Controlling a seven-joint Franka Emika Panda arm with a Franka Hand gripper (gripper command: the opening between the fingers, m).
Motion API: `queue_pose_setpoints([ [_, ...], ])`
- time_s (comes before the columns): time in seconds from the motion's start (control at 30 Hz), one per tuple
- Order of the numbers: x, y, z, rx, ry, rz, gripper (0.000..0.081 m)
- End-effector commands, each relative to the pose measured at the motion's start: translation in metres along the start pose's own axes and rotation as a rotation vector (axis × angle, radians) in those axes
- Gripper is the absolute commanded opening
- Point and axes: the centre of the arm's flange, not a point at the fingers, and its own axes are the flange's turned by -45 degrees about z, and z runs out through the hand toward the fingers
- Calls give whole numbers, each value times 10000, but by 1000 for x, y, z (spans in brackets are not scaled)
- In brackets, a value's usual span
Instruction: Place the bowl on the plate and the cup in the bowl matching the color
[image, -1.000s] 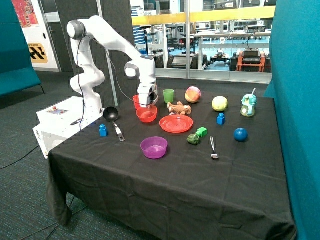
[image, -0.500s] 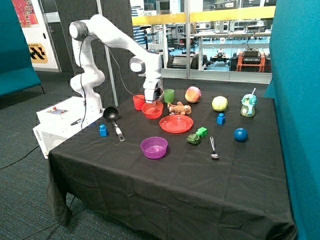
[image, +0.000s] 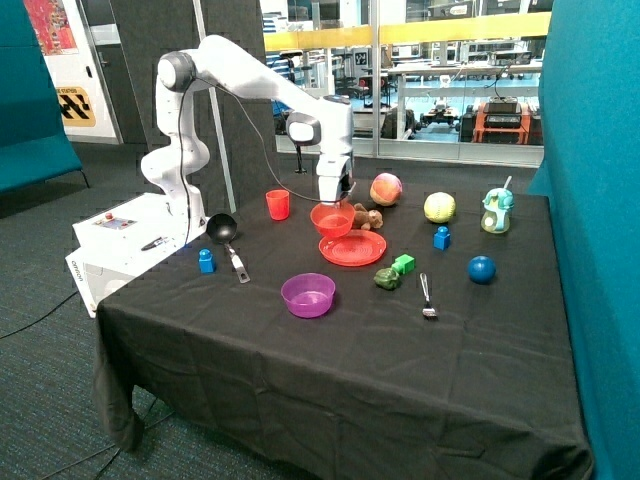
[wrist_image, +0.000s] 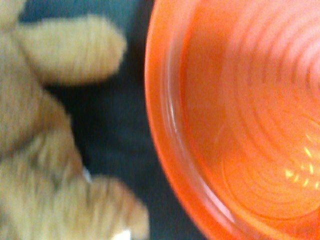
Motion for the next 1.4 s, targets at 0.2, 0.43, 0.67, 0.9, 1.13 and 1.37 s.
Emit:
queue_pose_setpoints([
  [0.2, 56, -7, 25, -14, -33, -54, 0],
  [0.43, 68, -8, 47, -14, -33, 16, 0],
  [0.67, 72, -7, 58, -14, -33, 90, 0],
  [0.9, 65, -11, 61, -14, -33, -72, 347],
  [1.13, 49, -11, 55, -14, -33, -187, 595],
  [1.37, 28, -3, 46, -14, -33, -156, 692],
])
